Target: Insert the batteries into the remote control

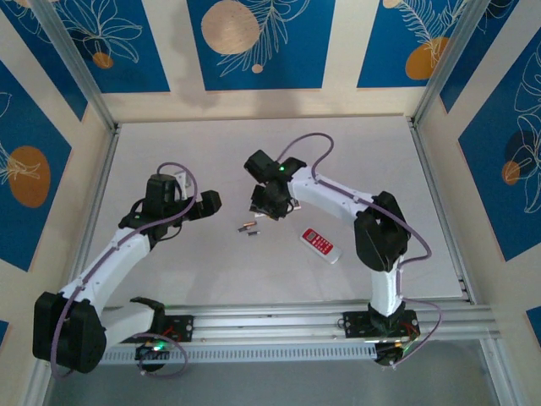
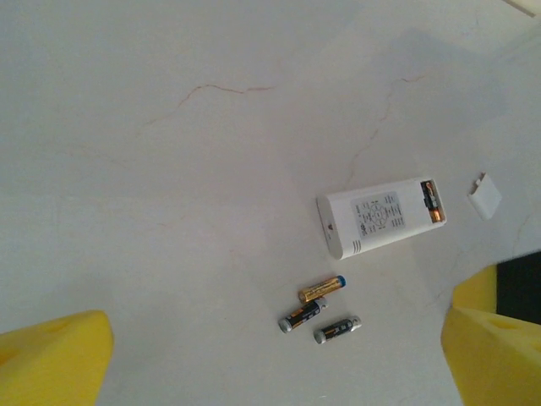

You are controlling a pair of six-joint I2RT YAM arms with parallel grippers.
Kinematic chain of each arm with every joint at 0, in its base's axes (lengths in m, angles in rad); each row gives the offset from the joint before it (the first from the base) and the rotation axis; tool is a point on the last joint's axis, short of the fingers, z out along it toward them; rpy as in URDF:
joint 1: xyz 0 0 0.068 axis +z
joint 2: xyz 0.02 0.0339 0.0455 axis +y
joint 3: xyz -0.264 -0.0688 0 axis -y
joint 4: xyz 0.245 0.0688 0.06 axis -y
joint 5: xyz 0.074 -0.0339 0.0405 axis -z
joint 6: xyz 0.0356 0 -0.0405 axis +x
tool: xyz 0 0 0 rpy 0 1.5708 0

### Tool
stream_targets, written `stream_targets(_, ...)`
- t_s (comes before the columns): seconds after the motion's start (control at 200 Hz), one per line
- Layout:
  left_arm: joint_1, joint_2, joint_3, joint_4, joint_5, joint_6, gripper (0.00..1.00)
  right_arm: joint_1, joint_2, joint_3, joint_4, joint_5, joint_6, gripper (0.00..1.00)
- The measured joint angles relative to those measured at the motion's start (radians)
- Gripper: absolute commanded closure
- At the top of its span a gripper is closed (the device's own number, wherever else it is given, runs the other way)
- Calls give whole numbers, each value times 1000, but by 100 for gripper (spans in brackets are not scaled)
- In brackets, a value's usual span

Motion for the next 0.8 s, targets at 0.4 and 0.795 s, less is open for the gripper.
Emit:
stream_targets(0.4, 0, 11, 0, 24, 25, 26, 0, -18, 232, 61, -32, -135, 325, 67)
stream_targets(0.795, 0, 50, 0, 43, 40, 27, 0, -3, 233, 64, -39, -176, 386, 61)
